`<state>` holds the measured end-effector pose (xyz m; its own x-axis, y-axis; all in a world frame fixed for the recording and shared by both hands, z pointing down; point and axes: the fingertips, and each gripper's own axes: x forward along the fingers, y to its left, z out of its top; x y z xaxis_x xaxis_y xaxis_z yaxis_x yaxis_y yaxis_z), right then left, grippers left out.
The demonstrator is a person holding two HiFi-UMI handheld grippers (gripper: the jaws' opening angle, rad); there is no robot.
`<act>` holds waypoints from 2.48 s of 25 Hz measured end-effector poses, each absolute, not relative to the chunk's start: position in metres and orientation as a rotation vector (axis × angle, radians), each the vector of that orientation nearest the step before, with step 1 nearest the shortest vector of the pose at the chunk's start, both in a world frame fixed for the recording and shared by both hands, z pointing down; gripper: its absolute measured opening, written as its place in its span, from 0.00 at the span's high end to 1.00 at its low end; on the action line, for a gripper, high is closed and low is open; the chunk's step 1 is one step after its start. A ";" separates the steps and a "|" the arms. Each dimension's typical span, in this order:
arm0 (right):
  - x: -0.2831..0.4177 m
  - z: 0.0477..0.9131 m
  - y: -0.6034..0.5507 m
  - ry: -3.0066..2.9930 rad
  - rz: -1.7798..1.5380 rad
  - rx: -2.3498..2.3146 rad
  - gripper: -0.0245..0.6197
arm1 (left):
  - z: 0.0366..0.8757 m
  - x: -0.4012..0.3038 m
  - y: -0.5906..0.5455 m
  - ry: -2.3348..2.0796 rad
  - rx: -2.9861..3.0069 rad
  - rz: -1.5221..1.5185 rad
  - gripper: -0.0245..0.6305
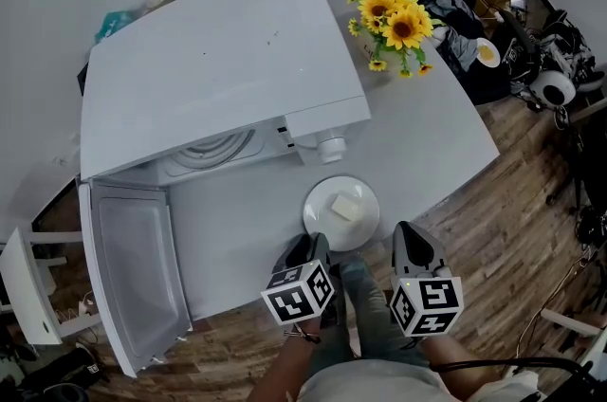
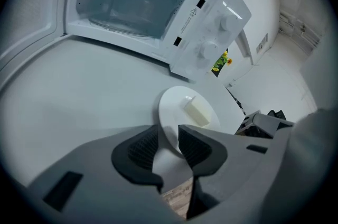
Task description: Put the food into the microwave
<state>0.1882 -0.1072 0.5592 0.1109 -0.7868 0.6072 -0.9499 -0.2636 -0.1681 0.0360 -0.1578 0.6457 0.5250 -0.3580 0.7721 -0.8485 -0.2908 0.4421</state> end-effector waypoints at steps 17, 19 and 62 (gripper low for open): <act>0.192 0.563 -0.114 -1.702 0.903 2.143 0.94 | 0.648 0.042 -0.166 -0.996 1.797 0.666 0.86; 0.192 0.563 -0.113 -1.699 0.905 2.144 0.94 | 0.646 0.042 -0.167 -0.984 1.785 0.635 0.87; 0.118 0.542 -0.165 -1.955 0.784 1.877 0.94 | 0.566 -0.062 -0.183 -0.971 1.474 -0.325 0.94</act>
<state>0.1178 -0.1649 0.5424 -0.0863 -0.8112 0.5784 -0.9861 -0.0133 -0.1659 -0.0624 -0.1825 0.5660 0.6025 -0.7195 0.3454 -0.3663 0.1352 0.9206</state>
